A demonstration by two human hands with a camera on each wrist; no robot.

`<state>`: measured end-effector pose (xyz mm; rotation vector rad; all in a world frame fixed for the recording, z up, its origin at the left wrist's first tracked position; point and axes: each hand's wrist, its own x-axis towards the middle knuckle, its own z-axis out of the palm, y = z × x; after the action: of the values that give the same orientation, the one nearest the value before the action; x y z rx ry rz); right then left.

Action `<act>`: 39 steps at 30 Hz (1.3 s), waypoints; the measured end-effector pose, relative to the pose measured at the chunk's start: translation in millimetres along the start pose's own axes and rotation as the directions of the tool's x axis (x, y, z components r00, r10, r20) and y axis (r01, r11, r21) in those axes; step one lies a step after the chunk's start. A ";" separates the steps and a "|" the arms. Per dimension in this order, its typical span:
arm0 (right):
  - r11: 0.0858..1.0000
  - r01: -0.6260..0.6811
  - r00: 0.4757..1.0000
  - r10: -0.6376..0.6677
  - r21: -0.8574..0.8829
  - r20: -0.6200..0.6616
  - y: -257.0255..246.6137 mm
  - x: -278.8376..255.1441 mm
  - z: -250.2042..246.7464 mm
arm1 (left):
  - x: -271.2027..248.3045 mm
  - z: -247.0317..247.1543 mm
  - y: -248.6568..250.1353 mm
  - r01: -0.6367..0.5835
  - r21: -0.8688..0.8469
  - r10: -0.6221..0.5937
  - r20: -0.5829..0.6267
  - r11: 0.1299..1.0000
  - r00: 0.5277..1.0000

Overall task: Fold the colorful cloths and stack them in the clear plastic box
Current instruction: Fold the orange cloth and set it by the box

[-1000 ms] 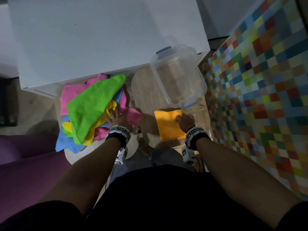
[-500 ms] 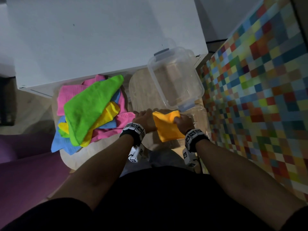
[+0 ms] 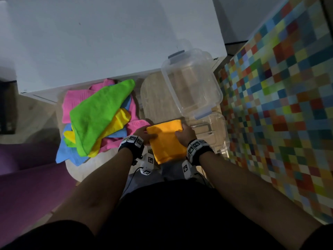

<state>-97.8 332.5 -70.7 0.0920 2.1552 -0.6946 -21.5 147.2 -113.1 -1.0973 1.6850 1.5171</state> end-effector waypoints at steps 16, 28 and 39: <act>0.945 -0.322 0.933 0.306 -0.056 -0.187 62.2 0.9 -37.2 | 8.9 19.8 -1.6 -0.091 0.595 0.241 -0.177 0.799 0.954; 0.957 -0.233 0.901 0.279 0.173 -0.333 82.6 6.5 -32.9 | -13.2 42.3 12.2 -0.107 0.878 0.523 -0.177 0.467 0.834; 0.968 -0.232 0.894 0.249 0.092 -0.372 84.0 9.3 -42.3 | -12.5 60.8 3.9 -0.253 0.920 0.465 0.091 0.300 0.881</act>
<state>-108.6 423.3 -94.7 0.5513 2.4398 -0.6173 -24.2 209.3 -109.8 -0.2055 2.5347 0.3721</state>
